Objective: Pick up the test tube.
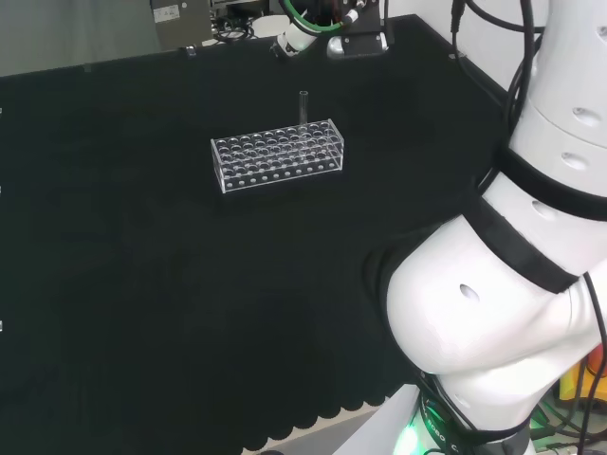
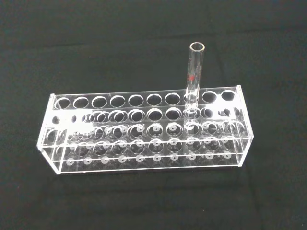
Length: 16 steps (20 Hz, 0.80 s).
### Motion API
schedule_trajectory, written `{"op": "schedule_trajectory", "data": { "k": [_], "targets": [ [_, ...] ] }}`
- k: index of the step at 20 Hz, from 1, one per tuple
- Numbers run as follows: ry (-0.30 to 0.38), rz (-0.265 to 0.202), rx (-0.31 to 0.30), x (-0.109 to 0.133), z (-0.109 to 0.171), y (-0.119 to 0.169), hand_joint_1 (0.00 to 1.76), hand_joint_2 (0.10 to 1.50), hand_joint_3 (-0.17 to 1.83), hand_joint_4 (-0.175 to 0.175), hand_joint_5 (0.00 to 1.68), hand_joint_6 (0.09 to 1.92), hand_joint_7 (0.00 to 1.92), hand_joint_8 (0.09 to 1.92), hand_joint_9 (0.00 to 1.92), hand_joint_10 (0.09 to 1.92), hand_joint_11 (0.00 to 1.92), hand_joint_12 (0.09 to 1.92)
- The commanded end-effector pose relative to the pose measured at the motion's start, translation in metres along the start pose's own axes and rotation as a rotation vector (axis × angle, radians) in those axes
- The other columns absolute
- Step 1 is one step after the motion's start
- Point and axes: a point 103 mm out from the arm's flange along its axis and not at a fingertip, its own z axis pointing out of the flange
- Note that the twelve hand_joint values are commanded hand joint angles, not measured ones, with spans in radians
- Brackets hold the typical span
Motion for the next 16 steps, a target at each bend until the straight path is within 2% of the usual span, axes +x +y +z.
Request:
{"op": "schedule_trajectory", "data": {
  "k": [1,8,16],
  "targets": [
    [0.017,0.041,0.035,-0.023,0.032,0.049,0.62,0.88,0.26,-0.108,0.35,0.09,0.54,0.87,0.69,0.81,0.45,1.44],
    [0.021,0.057,0.072,-0.032,0.059,0.077,0.70,0.87,0.27,-0.118,0.40,0.09,0.66,0.86,0.73,0.79,0.46,1.43],
    [-0.006,0.043,0.121,-0.022,0.084,0.098,0.76,0.85,0.30,-0.121,0.44,0.09,0.72,0.84,0.76,0.77,0.47,1.43]
  ]
}}
